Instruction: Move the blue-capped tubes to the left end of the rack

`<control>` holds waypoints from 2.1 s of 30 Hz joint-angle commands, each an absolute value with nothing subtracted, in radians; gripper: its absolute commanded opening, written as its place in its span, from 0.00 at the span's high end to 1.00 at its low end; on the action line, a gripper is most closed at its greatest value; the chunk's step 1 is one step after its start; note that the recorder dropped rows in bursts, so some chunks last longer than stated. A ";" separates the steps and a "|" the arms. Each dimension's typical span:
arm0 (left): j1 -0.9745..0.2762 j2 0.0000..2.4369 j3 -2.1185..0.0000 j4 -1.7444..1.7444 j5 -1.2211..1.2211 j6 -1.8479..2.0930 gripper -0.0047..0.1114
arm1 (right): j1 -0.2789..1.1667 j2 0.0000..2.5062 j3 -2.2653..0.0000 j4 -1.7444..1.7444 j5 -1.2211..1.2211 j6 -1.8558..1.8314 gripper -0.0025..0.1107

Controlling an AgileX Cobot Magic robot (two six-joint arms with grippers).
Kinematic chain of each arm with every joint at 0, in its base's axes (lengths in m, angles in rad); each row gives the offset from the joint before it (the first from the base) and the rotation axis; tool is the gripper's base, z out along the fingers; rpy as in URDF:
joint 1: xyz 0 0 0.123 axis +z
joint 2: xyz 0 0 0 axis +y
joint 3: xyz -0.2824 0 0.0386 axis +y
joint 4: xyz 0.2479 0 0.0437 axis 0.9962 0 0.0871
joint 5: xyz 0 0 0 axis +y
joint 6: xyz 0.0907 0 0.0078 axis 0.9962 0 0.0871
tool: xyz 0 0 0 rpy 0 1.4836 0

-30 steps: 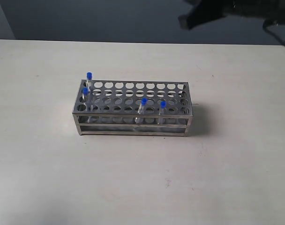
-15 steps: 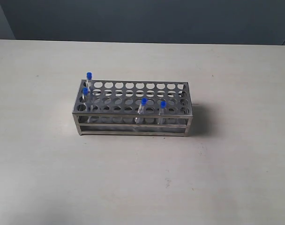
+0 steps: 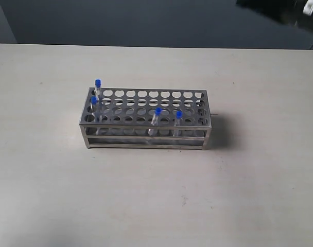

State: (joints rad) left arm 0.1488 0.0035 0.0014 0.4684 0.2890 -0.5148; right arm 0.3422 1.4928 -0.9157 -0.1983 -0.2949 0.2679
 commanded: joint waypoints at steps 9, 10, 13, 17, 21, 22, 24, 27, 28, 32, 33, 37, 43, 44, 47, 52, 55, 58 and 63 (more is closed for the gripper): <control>0.146 0.000 0.000 0.469 0.291 -0.516 0.95 | 0.350 1.495 -0.543 -0.664 -0.823 0.483 0.95; 0.146 0.000 0.000 0.469 0.289 -0.516 0.95 | 0.350 1.495 -0.541 -0.746 -0.837 0.506 0.92; 0.146 0.000 0.000 0.471 0.289 -0.516 0.95 | 0.350 1.508 -0.541 -0.963 -0.844 0.569 0.74; 0.146 0.000 0.000 0.471 0.289 -0.516 0.95 | 0.350 1.599 -0.532 -0.999 -0.868 0.585 0.55; 0.146 0.000 0.000 0.471 0.289 -0.516 0.95 | 0.350 1.753 -0.530 -1.004 -1.076 0.534 0.52; 0.146 0.000 0.000 0.471 0.291 -0.516 0.95 | 0.350 1.802 -0.530 -0.979 -1.118 0.497 0.52; 0.146 0.000 0.000 0.471 0.291 -0.516 0.95 | 0.350 1.838 -0.532 -0.937 -1.119 0.457 0.52; 0.146 0.000 0.000 0.471 0.291 -0.516 0.95 | 0.350 1.884 -0.534 -0.899 -1.128 0.412 0.52; 0.146 0.000 0.000 0.471 0.291 -0.516 0.95 | 0.350 1.900 -0.536 -0.897 -1.140 0.409 0.52; 0.146 0.000 0.000 0.471 0.291 -0.516 0.95 | 0.350 1.930 -0.547 -0.883 -1.165 0.394 0.52; 0.146 0.000 0.000 0.471 0.291 -0.516 0.95 | 0.350 1.930 -0.552 -0.881 -1.165 0.394 0.52; 0.146 0.000 0.000 0.471 0.291 -0.516 0.95 | 0.360 1.930 -0.590 -0.889 -1.156 0.396 0.52; 0.146 0.000 0.000 0.471 0.291 -0.516 0.95 | 0.442 1.930 -0.639 -0.859 -1.010 0.396 0.52; 0.146 0.000 0.000 0.471 0.291 -0.516 0.95 | 0.452 1.930 -0.644 -0.848 -0.988 0.396 0.52; 0.146 0.000 0.000 0.471 0.291 -0.516 0.95 | 0.478 1.930 -0.646 -0.786 -0.953 0.396 0.55; 0.146 0.000 0.000 0.471 0.291 -0.516 0.95 | 0.480 1.930 -0.646 -0.774 -0.944 0.396 0.94; 0.146 0.000 0.000 0.471 0.291 -0.516 0.95 | 0.480 1.928 -0.646 -0.774 -0.944 0.396 0.98; 0.146 0.000 0.000 0.471 0.291 -0.516 0.95 | 0.480 1.904 -0.646 -0.776 -0.941 0.396 0.98; 0.146 0.000 0.000 0.471 0.291 -0.516 0.95 | 0.480 1.785 -0.648 -0.772 -0.927 0.396 0.98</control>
